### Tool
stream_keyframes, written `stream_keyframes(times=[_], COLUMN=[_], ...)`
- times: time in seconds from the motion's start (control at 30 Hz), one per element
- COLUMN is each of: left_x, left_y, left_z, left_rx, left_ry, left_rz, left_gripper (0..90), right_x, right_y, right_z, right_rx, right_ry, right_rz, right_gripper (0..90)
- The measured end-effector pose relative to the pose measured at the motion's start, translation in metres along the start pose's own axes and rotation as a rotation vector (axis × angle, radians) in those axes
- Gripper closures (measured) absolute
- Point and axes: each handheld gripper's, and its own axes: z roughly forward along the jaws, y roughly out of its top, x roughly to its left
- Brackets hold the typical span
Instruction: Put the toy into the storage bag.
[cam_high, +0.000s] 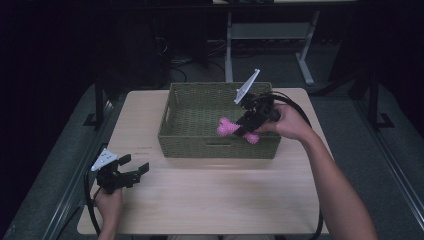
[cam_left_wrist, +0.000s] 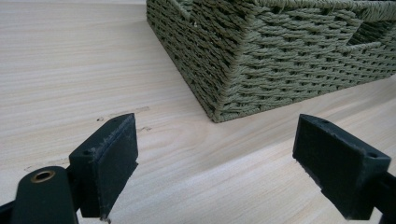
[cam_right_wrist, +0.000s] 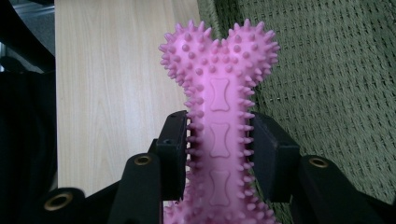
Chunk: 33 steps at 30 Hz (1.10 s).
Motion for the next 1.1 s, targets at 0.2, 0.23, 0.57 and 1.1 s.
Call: stream_keyframes(times=[0.2,0.23,0.57,1.1], left_x=[0.000,0.000,0.000,-0.001], left_y=[0.000,0.000,0.000,0.000], left_z=[0.000,0.000,0.000,0.001], left_rx=[0.000,0.001,0.001,0.004], left_ry=[-0.002,-0.001,-0.002,-0.005], left_rz=[0.000,0.001,0.000,0.004], left_gripper=[13.6,13.6,13.6,13.6], right_x=[-0.011,-0.016,-0.034,-0.060], right_y=[0.006,0.007,0.011,0.007], right_z=[0.002,0.003,0.012,0.025], right_rx=[0.001,-0.003,-0.011,-0.006], right_ry=[0.011,0.021,0.034,0.046], right_rz=[0.006,0.009,0.033,0.093], right_gripper=[58.3,58.3,58.3,58.3])
